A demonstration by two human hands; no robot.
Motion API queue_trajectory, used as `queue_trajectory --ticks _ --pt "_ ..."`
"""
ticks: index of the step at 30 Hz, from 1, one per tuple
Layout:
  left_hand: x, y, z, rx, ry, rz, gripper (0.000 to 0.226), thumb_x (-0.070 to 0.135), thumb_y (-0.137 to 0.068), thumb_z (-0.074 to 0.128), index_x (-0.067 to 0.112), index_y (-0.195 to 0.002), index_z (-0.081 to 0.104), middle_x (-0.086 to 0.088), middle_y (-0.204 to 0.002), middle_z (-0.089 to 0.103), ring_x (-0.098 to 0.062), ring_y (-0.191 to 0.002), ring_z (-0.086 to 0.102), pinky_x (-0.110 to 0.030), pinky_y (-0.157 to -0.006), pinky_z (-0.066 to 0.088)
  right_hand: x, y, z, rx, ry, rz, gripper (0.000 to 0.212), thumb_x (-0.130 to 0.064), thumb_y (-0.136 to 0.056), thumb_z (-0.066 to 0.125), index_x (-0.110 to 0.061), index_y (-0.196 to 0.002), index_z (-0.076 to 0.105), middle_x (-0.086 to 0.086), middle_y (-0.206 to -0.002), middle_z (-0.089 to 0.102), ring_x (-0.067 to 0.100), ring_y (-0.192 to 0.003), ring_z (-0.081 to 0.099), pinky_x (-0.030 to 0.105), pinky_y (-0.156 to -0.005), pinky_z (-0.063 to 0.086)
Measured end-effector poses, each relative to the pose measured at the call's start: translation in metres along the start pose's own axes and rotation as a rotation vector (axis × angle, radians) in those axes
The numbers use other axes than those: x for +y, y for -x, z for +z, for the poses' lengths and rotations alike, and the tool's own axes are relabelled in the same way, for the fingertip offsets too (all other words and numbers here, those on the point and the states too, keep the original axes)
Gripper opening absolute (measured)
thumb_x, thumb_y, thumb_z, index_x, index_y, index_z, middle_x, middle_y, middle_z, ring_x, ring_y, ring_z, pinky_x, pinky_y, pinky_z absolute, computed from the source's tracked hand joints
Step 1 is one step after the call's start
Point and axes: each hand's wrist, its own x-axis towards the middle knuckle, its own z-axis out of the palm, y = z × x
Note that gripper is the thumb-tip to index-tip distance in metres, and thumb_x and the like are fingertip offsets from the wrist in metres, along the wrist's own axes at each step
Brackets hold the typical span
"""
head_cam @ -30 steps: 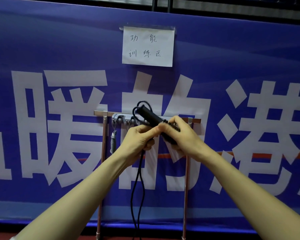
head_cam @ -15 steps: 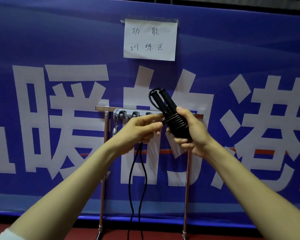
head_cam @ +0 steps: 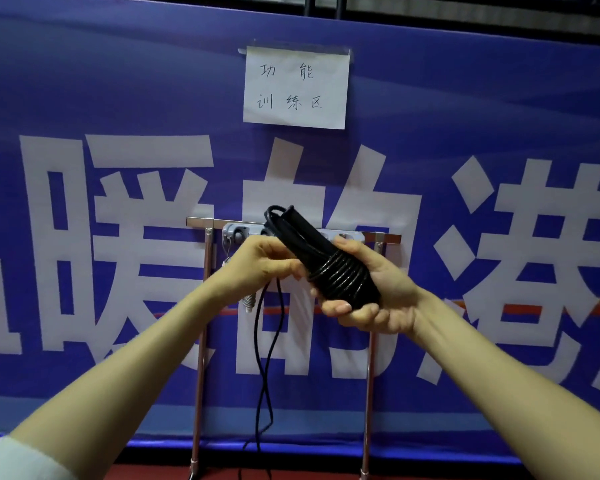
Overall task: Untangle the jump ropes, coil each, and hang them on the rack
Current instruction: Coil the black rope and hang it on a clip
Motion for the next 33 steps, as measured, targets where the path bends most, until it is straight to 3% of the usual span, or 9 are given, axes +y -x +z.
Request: queue_trajectory --ticks 3,7,9,12,15,21,27,31,33 --pt "0.014 -0.008 -0.013 -0.148 -0.102 -0.053 0.013 0.007 -0.076 0.074 0.013 -0.083 0.065 0.01 -0.073 0.07 -0.002 -0.073 0.065 -0.016 -0.07 0.05 0.003 -0.001 -0.006 -0.061 0.067 0.088 0.063 -0.06 -0.088 0.055 -0.008 -0.124 0.055 0.007 -0.071 0.056 0.005 -0.041 0.051 0.011 -0.032 0.027" --pt "0.022 -0.019 -0.034 -0.371 -0.355 -0.056 0.017 0.026 -0.079 0.065 0.014 -0.09 0.07 0.0 -0.079 0.068 -0.02 -0.074 0.065 -0.039 -0.07 0.053 0.005 -0.002 -0.008 -0.064 0.138 0.153 0.066 -0.063 -0.087 0.055 -0.016 -0.133 0.052 0.004 -0.069 0.054 0.002 -0.04 0.046 0.011 -0.034 0.02" --pt "0.027 -0.022 -0.037 -0.436 -0.341 -0.061 0.013 0.017 -0.079 0.069 0.017 -0.092 0.07 0.004 -0.082 0.07 -0.013 -0.08 0.067 -0.029 -0.074 0.053 0.005 -0.002 -0.009 -0.056 0.136 0.162 0.068 -0.062 -0.086 0.057 -0.015 -0.135 0.048 0.005 -0.069 0.054 0.003 -0.04 0.046 0.011 -0.035 0.02" --pt "0.027 -0.017 -0.035 -0.304 -0.233 -0.095 0.018 0.01 -0.076 0.078 0.014 -0.089 0.067 0.011 -0.077 0.071 -0.002 -0.079 0.066 -0.016 -0.073 0.049 0.002 0.0 -0.005 -0.052 0.113 0.055 0.066 -0.059 -0.091 0.05 -0.014 -0.138 0.045 0.006 -0.072 0.058 0.004 -0.043 0.049 0.012 -0.036 0.021" --pt "0.008 -0.007 -0.034 -0.271 -0.122 -0.142 0.036 0.034 -0.073 0.079 0.005 -0.093 0.071 -0.001 -0.093 0.072 -0.016 -0.098 0.067 -0.025 -0.088 0.051 -0.005 0.006 0.0 0.048 0.118 -0.065 0.056 -0.057 -0.089 0.054 -0.017 -0.129 0.055 0.008 -0.073 0.06 0.006 -0.041 0.051 0.011 -0.034 0.022" --pt "0.003 -0.009 -0.021 -0.072 -0.254 -0.049 0.017 0.028 -0.078 0.068 0.024 -0.094 0.069 0.005 -0.089 0.074 -0.016 -0.087 0.069 -0.027 -0.08 0.056 -0.007 0.003 -0.004 0.201 0.058 -0.141 0.057 -0.051 -0.08 0.07 -0.007 -0.117 0.066 0.019 -0.104 0.056 0.009 -0.05 0.04 0.011 -0.032 0.029" --pt "-0.002 -0.002 -0.023 -0.087 -0.175 -0.105 0.012 0.027 -0.078 0.069 0.015 -0.082 0.069 0.007 -0.075 0.066 -0.004 -0.071 0.059 -0.018 -0.068 0.048 -0.017 0.011 0.003 0.418 0.163 -0.166 0.061 -0.061 -0.086 0.047 -0.003 -0.089 0.067 0.007 -0.064 0.048 0.005 -0.032 0.036 0.012 -0.03 0.019" --pt "-0.002 -0.007 -0.015 -0.062 -0.096 -0.099 0.006 0.017 -0.082 0.067 0.015 -0.088 0.068 -0.003 -0.083 0.068 -0.023 -0.076 0.062 -0.035 -0.071 0.053 -0.013 0.001 0.006 0.28 0.178 -0.154 0.059 -0.06 -0.08 0.063 -0.003 -0.095 0.066 0.009 -0.073 0.049 0.006 -0.041 0.026 0.012 -0.03 0.024" --pt "0.001 -0.014 -0.014 -0.02 -0.083 -0.091 0.011 0.004 -0.086 0.064 0.012 -0.092 0.067 -0.013 -0.088 0.067 -0.036 -0.085 0.061 -0.05 -0.081 0.052 -0.008 -0.004 0.005 0.114 0.082 -0.096 0.061 -0.057 -0.084 0.061 0.001 -0.102 0.062 0.012 -0.075 0.056 0.008 -0.04 0.038 0.013 -0.031 0.03"
